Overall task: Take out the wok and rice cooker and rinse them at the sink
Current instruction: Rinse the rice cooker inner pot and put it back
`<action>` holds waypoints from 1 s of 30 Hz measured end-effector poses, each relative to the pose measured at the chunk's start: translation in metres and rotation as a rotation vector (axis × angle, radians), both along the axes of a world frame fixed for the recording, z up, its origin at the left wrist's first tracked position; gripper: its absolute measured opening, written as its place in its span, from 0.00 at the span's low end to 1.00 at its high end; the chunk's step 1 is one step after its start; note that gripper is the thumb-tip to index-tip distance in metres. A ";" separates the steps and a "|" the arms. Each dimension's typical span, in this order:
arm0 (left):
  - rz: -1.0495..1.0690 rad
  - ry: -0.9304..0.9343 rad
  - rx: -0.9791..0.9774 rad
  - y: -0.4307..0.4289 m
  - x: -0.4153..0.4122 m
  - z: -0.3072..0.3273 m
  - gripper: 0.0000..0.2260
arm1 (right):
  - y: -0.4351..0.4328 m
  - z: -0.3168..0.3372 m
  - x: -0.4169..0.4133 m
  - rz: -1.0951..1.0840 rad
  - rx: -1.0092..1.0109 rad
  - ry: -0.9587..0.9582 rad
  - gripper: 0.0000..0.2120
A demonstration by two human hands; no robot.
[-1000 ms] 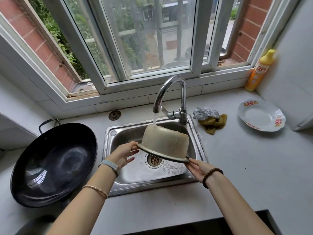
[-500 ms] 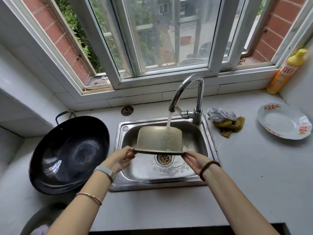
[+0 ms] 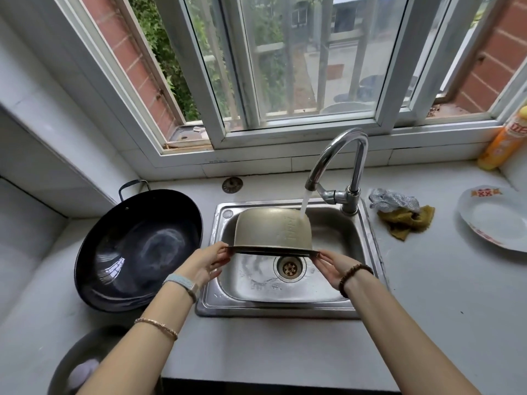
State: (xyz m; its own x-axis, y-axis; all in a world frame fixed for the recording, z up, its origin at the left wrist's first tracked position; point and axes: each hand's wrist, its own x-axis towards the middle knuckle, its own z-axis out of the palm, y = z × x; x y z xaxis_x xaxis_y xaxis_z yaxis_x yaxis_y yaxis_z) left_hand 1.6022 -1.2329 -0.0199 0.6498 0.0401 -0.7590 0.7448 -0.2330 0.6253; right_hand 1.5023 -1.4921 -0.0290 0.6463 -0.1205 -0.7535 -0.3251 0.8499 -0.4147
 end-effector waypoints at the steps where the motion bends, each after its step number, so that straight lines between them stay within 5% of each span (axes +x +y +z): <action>1: -0.001 -0.006 0.012 -0.005 0.001 0.001 0.07 | -0.003 -0.002 -0.002 0.001 0.000 0.012 0.07; 12: -0.056 -0.040 0.030 -0.075 -0.003 0.023 0.04 | -0.034 -0.010 -0.040 -0.073 -0.013 0.066 0.16; 20: -0.126 -0.037 0.078 -0.060 -0.019 0.024 0.02 | -0.035 0.003 -0.065 0.022 -0.045 0.115 0.02; 26: -0.096 -0.033 0.081 -0.020 -0.032 0.035 0.03 | -0.014 0.017 -0.064 0.084 -0.142 0.051 0.09; 30: -0.065 -0.071 0.086 0.007 -0.042 0.048 0.05 | 0.004 0.032 -0.059 0.208 -0.343 -0.002 0.04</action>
